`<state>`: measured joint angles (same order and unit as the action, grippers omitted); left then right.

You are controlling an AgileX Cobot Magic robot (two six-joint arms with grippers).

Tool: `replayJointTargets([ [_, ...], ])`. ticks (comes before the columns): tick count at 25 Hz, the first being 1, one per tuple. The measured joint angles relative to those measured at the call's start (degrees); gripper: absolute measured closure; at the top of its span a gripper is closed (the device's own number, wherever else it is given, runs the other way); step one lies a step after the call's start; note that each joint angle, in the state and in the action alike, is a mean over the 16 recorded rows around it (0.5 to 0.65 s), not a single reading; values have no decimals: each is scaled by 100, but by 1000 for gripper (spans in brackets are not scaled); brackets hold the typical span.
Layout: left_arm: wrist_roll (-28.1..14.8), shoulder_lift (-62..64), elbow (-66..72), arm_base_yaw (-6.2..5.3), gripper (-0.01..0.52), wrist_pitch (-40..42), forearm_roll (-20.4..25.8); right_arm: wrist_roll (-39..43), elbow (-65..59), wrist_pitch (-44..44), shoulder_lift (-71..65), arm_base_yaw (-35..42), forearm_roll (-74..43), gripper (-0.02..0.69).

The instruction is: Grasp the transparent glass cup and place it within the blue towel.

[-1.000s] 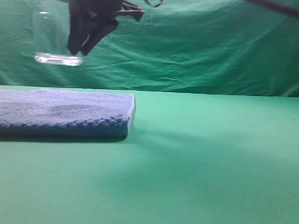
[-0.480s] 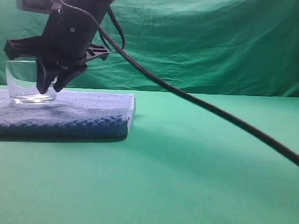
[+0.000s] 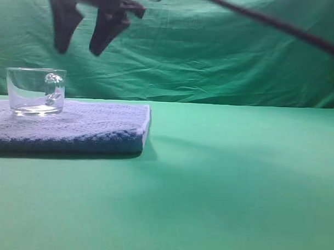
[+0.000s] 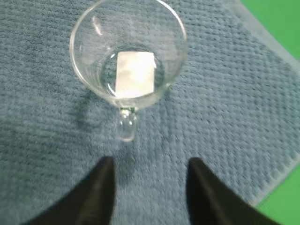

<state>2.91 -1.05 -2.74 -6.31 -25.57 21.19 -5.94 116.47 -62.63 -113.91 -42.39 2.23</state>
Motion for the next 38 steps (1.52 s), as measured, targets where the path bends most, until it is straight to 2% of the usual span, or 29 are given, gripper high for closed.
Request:
replayJointTargets([
  [3,0,0,0,0,514,0,0,89,-304,-165,560,51,-14,656],
  [9,0,0,0,0,514,0,0,150,-1574,126,1908,91,41,665],
  [26,0,0,0,0,514,0,0,166,-7078,3310,5947,94,367,665],
  [32,0,0,0,0,514,0,0,192,-8232,4068,7011,94,505,665],
  [38,0,0,0,0,514,0,0,213,-8789,4419,7784,94,642,665],
])
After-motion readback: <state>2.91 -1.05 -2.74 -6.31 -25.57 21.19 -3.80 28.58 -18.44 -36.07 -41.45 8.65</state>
